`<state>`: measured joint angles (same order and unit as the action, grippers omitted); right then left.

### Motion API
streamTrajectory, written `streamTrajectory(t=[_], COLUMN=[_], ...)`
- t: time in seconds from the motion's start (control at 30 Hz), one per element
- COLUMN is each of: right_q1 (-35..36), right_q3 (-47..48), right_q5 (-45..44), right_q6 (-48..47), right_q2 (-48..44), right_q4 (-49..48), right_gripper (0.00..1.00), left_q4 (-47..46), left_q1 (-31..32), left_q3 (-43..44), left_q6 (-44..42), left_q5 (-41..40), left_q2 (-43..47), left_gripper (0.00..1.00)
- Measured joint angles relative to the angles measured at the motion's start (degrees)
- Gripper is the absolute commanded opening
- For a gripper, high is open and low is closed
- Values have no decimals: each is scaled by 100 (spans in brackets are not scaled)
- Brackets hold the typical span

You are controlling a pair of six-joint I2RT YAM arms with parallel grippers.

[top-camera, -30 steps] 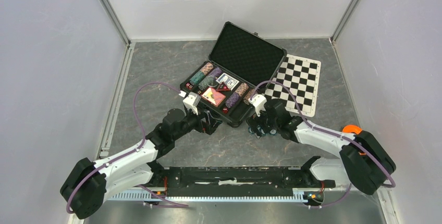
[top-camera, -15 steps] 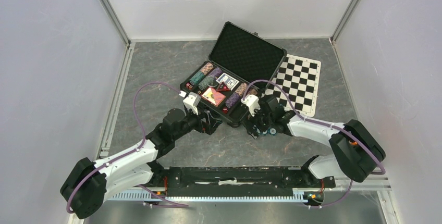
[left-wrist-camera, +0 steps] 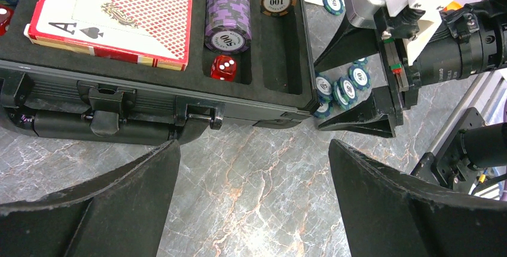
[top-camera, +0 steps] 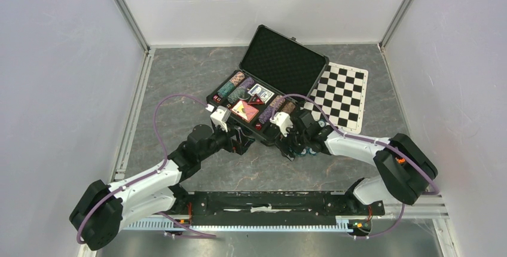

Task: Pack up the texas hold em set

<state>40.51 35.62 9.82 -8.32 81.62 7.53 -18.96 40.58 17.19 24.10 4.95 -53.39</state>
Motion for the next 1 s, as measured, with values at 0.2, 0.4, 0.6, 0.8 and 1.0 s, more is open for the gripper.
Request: streamTrajectory(t=[0.2, 0.4, 0.6, 0.8, 1.0], right_q1=[129, 203, 269, 326, 326], right_q3=[74, 153, 166, 166, 166], right_q5=[-197, -433, -686, -750, -776], right_q6=[13, 153, 356, 501, 621], right_q2=[-15, -15, -22, -96, -315], right_q4=[271, 455, 472, 476, 461], right_gripper=[74, 65, 58, 58, 85], left_q4=[0, 2, 2, 7, 13], left_q1=[0, 0, 0, 0, 0], left_q3=[0, 0, 0, 0, 0], left_q6=[-2, 0, -2, 0, -2], left_q5=[-2, 0, -2, 0, 0], left_q2=[0, 0, 0, 0, 0], left_gripper=[100, 100, 100, 100, 100])
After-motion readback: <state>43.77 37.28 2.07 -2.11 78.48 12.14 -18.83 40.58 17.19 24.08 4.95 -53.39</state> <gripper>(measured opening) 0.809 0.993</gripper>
